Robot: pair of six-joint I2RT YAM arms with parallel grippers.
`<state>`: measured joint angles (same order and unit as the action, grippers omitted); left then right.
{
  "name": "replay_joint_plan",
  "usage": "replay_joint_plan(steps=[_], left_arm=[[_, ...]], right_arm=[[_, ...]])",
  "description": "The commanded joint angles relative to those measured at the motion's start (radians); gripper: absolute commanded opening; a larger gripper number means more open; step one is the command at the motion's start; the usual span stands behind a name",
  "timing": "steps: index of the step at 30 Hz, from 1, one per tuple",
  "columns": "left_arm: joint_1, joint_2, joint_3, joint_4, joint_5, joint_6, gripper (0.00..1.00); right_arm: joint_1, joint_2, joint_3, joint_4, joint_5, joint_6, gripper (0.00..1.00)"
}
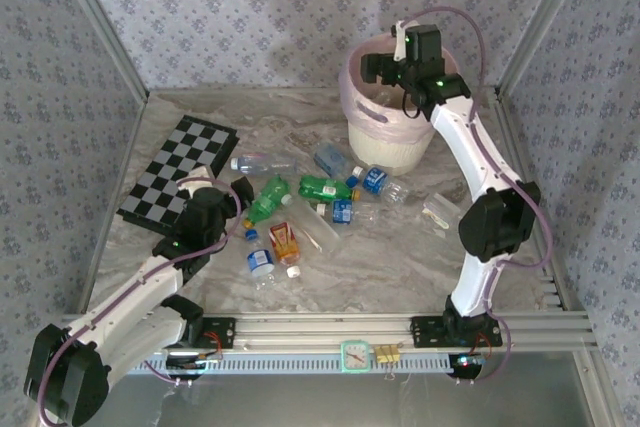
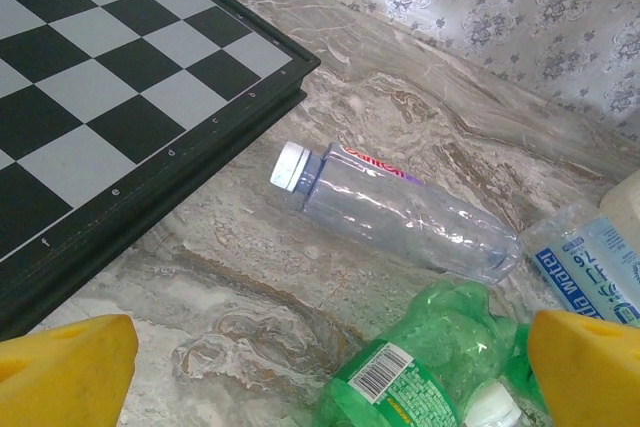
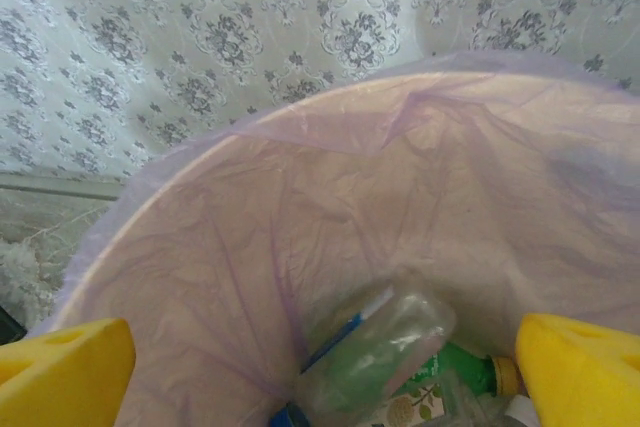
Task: Put the plastic bottles in the bin
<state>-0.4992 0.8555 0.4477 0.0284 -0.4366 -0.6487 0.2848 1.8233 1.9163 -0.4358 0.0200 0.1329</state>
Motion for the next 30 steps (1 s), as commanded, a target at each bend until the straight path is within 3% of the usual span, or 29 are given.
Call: replay_joint_plan(steps=[1, 12, 21, 30], left_arm=[[0.005, -0.003, 0.003, 0.011, 0.007, -0.005, 1.00], [0.005, 0.119, 0.067, 0.066, 0.093, -0.009, 1.00], [0.004, 0.263, 0.150, 0.104, 0.206, -0.023, 1.00], [-0.023, 0.345, 0.198, 0.111, 0.261, -0.029, 1.00]], right_arm=[[0.009, -0.135, 0.000, -0.005, 0.006, -0.017, 1.00], [0.017, -0.535, -0.427, 0.054, 0.017, 0.015, 1.00], [0.012, -0.846, -0.919, 0.076, 0.180, 0.155, 1.00], [-0.082, -0.865, -1.197, 0.152, 0.254, 0.250, 1.00]])
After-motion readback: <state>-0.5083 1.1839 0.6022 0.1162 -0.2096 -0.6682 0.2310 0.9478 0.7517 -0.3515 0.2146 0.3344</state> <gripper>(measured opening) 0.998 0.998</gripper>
